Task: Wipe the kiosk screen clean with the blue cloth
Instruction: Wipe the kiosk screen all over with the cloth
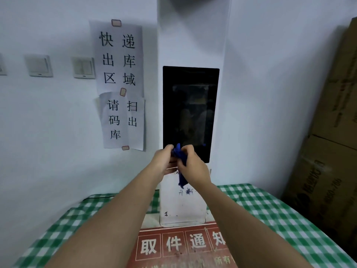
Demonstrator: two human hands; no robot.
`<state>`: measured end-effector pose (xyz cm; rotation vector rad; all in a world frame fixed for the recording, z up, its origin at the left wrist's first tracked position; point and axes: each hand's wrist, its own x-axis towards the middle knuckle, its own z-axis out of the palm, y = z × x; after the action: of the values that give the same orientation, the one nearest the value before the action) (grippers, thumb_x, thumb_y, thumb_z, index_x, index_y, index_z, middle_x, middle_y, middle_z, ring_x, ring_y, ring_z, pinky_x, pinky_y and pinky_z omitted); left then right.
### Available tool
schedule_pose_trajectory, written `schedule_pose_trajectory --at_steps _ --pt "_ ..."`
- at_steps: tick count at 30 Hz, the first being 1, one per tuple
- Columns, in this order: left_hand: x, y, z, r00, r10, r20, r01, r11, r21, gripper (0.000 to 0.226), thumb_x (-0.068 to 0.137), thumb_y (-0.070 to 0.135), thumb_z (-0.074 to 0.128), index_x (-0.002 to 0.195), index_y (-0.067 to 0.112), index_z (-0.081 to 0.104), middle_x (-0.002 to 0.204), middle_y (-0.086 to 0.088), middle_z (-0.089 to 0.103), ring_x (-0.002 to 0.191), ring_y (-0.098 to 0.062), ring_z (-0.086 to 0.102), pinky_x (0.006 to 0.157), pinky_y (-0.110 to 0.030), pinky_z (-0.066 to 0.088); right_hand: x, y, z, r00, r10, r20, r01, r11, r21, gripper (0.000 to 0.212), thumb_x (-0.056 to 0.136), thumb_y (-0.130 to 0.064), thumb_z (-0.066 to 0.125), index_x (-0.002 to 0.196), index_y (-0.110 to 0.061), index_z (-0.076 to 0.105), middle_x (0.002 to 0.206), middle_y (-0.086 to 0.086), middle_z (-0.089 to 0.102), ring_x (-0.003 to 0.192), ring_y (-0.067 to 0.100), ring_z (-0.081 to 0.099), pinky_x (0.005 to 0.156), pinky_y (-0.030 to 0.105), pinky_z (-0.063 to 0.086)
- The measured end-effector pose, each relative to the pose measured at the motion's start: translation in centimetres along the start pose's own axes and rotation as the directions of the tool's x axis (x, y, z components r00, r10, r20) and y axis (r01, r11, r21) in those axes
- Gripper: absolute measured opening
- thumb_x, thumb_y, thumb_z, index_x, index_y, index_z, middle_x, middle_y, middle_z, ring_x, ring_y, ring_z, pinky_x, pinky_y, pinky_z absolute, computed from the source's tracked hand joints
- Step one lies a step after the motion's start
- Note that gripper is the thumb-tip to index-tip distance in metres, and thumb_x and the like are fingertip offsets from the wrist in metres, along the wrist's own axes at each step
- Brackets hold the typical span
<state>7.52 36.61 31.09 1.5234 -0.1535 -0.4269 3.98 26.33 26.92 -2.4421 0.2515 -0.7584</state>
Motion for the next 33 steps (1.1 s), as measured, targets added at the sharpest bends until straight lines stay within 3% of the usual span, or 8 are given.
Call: schedule_pose_trajectory --at_steps 3,6,11,15,20,25,29,33 --pt "-0.4 0.8 -0.6 0.999 0.035 -0.005 -0.034 0.997 0.069 0.029 0.097 0.031 0.040 0.098 0.015 0.063 0.099 -0.006 0.068 0.096 -0.023 0.064 0.092 -0.035 0.046 0.7 -0.5 -0.1 0.999 0.006 -0.034 -0.004 0.998 0.066 0.020 0.095 -0.020 0.047 0.114 -0.020 0.042 0.098 0.002 0.065 0.075 0.022 0.061 0.063 0.035 0.050" --pt "-0.8 1.8 -0.9 0.998 0.069 -0.012 -0.068 0.992 0.104 0.033 0.095 0.031 0.044 0.116 0.012 0.061 0.110 -0.003 0.061 0.107 -0.022 0.058 0.096 -0.035 0.044 1.5 -1.0 -0.4 0.996 0.016 -0.089 -0.005 0.991 0.131 0.017 0.097 -0.021 0.045 0.113 -0.019 0.044 0.094 0.005 0.067 0.074 0.025 0.064 0.066 0.042 0.054" --pt "-1.3 4.1 -1.2 0.994 0.113 0.011 -0.113 0.980 0.163 0.041 0.094 0.030 0.050 0.133 0.017 0.048 0.123 0.000 0.052 0.121 -0.021 0.052 0.101 -0.039 0.046 3.2 -2.3 -2.4 0.991 -0.006 -0.130 0.027 0.987 0.157 0.023 0.097 -0.021 0.048 0.120 -0.020 0.049 0.100 0.003 0.067 0.078 0.021 0.063 0.068 0.039 0.054" --pt "-1.3 6.7 -0.7 0.983 0.181 0.016 -0.181 0.970 0.162 0.033 0.096 0.024 0.047 0.127 0.014 0.049 0.130 -0.003 0.054 0.118 -0.023 0.055 0.102 -0.041 0.046 4.9 -3.7 -4.7 0.986 -0.051 -0.160 0.072 0.989 0.130 0.022 0.096 -0.025 0.049 0.118 -0.021 0.053 0.101 0.000 0.067 0.080 0.018 0.062 0.067 0.032 0.051" --pt "-0.9 10.0 -0.2 0.960 0.279 -0.013 -0.273 0.949 0.160 0.015 0.096 0.018 0.044 0.108 0.015 0.053 0.119 -0.007 0.063 0.104 -0.022 0.062 0.099 -0.039 0.048 7.2 -5.0 -6.9 0.977 -0.087 -0.194 0.117 0.982 0.146 0.019 0.096 -0.026 0.051 0.114 -0.018 0.052 0.104 0.001 0.065 0.082 0.016 0.060 0.064 0.026 0.047" --pt "0.4 12.4 0.5 0.940 0.342 0.012 -0.342 0.938 0.055 0.023 0.097 0.015 0.045 0.118 0.010 0.052 0.114 -0.009 0.063 0.097 -0.022 0.064 0.086 -0.032 0.053 9.9 -5.5 -8.1 0.960 -0.114 -0.254 0.165 0.968 0.191 0.023 0.095 -0.021 0.053 0.118 -0.021 0.052 0.116 -0.003 0.060 0.089 0.008 0.052 0.072 0.021 0.041" --pt "2.2 13.3 -0.1 0.916 0.401 -0.006 -0.400 0.915 0.050 0.019 0.098 0.014 0.042 0.114 0.010 0.053 0.115 -0.009 0.061 0.101 -0.023 0.063 0.088 -0.034 0.052 12.4 -5.9 -9.2 0.913 -0.229 -0.336 0.246 0.969 0.007 0.021 0.094 -0.021 0.053 0.114 -0.024 0.055 0.110 -0.005 0.060 0.087 0.015 0.059 0.070 0.030 0.050" --pt "4.6 14.3 -1.9 0.851 0.505 -0.144 -0.449 0.842 0.299 0.032 0.095 0.011 0.041 0.126 0.013 0.050 0.134 -0.008 0.052 0.115 -0.023 0.054 0.094 -0.032 0.046 15.9 -7.0 -10.2 0.768 -0.491 -0.411 0.338 0.856 -0.390 0.025 0.085 -0.012 0.059 0.110 -0.016 0.062 0.098 0.003 0.061 0.072 0.025 0.061 0.053 0.033 0.047"
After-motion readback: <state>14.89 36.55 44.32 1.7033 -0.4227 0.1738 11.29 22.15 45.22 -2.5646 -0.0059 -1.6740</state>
